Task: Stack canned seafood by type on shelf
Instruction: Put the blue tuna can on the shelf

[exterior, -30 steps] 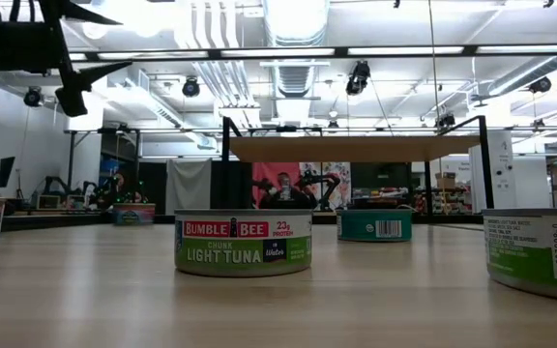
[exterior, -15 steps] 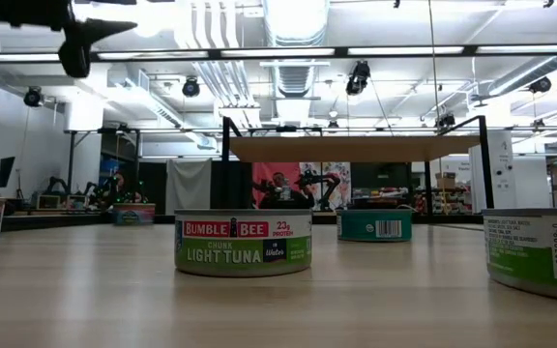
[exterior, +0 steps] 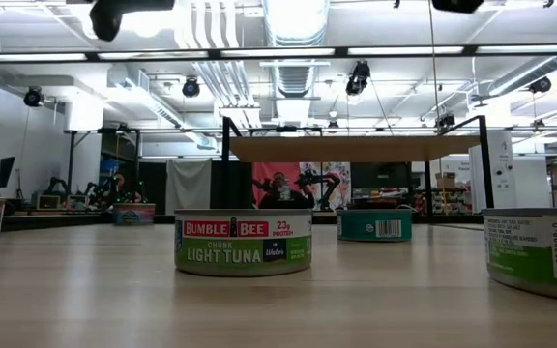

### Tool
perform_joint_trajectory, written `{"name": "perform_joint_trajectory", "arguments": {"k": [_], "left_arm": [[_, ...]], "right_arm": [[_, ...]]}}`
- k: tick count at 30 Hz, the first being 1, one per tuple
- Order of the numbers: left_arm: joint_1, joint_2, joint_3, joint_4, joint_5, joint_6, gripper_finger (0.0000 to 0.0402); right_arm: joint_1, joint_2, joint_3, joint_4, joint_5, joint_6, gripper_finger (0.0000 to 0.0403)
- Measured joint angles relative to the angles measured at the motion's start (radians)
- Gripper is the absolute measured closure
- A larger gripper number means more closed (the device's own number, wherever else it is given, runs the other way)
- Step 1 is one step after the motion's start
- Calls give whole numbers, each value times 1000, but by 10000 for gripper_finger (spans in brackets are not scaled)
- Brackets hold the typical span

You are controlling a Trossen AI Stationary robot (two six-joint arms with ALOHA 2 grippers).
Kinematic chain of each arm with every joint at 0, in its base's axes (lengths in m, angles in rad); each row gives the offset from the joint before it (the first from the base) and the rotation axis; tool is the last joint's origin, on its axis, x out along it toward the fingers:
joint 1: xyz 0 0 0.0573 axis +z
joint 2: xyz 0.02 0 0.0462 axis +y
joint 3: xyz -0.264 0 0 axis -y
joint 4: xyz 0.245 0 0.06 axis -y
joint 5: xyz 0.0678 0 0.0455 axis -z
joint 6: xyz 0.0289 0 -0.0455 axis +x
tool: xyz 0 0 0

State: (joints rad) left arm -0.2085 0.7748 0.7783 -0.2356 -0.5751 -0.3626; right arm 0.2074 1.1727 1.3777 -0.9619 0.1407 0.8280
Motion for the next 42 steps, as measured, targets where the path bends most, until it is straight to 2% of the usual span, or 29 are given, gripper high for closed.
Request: {"name": "perform_joint_trajectory", "arguments": {"k": [4,9,14,18,20,24,26,33,39,42], "left_arm": [[0,94,62,3,2,-52,401],[0,205,130,2,-9,-75,401],[0,318,233,-1,-29,-139,401],[0,396,320,-28,-30,-183,401],[0,431,360,-44,-27,-198,402],[-2,493,439,-96,52,-260,402],[-11,526,485,-139,84,-282,402],[-40,643,622,-300,87,-284,401],[-65,717,667,-387,87,-274,401],[-87,734,664,-392,76,-271,401]], "right_arm": [[29,24,-6,-90,-10,-88,390],[28,-10,-46,-70,1,-218,390],[28,-102,-144,20,17,-329,390],[-2,-185,-281,184,18,-364,390],[-24,-217,-353,300,18,-347,390],[-56,-228,-453,450,18,-266,390],[-62,-213,-468,445,19,-210,390],[-45,-142,-472,387,-18,-88,390],[12,-96,-477,370,-17,28,390],[45,-55,-492,369,19,103,390]]}}
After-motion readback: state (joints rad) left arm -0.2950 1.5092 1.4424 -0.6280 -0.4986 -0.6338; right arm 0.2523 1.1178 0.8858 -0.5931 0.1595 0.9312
